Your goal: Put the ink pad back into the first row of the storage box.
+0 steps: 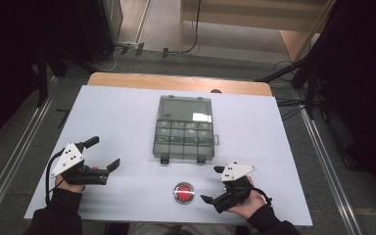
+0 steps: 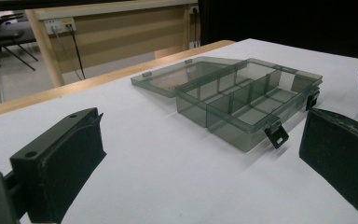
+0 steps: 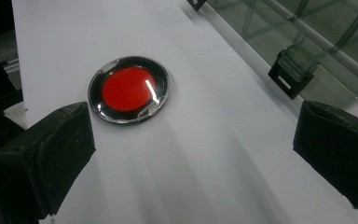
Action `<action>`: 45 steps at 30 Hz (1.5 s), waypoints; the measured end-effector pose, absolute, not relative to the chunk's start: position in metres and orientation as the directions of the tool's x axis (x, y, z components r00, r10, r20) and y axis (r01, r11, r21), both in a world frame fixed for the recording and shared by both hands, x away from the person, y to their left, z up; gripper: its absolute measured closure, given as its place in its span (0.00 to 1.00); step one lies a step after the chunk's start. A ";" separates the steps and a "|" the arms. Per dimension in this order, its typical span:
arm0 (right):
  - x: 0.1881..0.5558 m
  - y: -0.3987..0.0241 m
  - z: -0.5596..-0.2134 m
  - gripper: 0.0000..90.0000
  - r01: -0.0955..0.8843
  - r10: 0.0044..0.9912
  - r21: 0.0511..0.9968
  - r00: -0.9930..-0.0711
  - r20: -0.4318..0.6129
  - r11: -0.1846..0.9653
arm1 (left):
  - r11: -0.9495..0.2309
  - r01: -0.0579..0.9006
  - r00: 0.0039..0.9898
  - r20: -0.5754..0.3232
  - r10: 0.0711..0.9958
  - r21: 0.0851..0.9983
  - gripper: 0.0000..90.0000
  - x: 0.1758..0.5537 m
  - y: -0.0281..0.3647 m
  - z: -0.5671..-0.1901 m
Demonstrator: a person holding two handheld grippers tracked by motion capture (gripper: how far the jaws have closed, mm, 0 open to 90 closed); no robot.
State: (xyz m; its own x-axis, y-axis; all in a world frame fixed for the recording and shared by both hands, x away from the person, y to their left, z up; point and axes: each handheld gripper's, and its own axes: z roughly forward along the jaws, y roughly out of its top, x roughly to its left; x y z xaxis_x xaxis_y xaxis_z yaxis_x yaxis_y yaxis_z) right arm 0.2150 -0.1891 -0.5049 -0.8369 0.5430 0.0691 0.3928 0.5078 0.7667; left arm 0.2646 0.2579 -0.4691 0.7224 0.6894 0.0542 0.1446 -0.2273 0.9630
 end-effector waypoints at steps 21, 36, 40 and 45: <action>0.217 -0.153 -0.501 0.00 0.352 0.460 0.760 -0.885 0.079 0.547 | -0.225 0.145 0.729 0.050 0.683 0.963 0.00 0.265 0.258 -0.469; 0.218 -0.132 -0.503 0.00 0.328 0.414 0.746 -0.907 0.077 0.579 | -0.227 0.145 0.730 0.051 0.682 0.963 0.00 0.264 0.258 -0.469; 0.218 -0.128 -0.504 0.00 0.318 0.403 0.742 -0.913 0.071 0.590 | -0.227 0.145 0.730 0.051 0.682 0.963 0.00 0.265 0.258 -0.469; 0.218 -0.123 -0.507 0.00 0.312 0.391 0.727 -0.918 0.066 0.611 | -0.226 0.146 0.730 0.050 0.682 0.963 0.00 0.265 0.258 -0.469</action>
State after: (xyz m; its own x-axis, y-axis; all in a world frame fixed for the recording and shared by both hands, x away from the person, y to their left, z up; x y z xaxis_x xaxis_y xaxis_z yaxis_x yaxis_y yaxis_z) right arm 0.2180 -0.1227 -0.5074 -0.9182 0.3907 0.0660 0.3124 0.6114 0.7270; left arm 0.2649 0.2579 -0.4692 0.7297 0.6819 0.0497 0.1461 -0.2265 0.9630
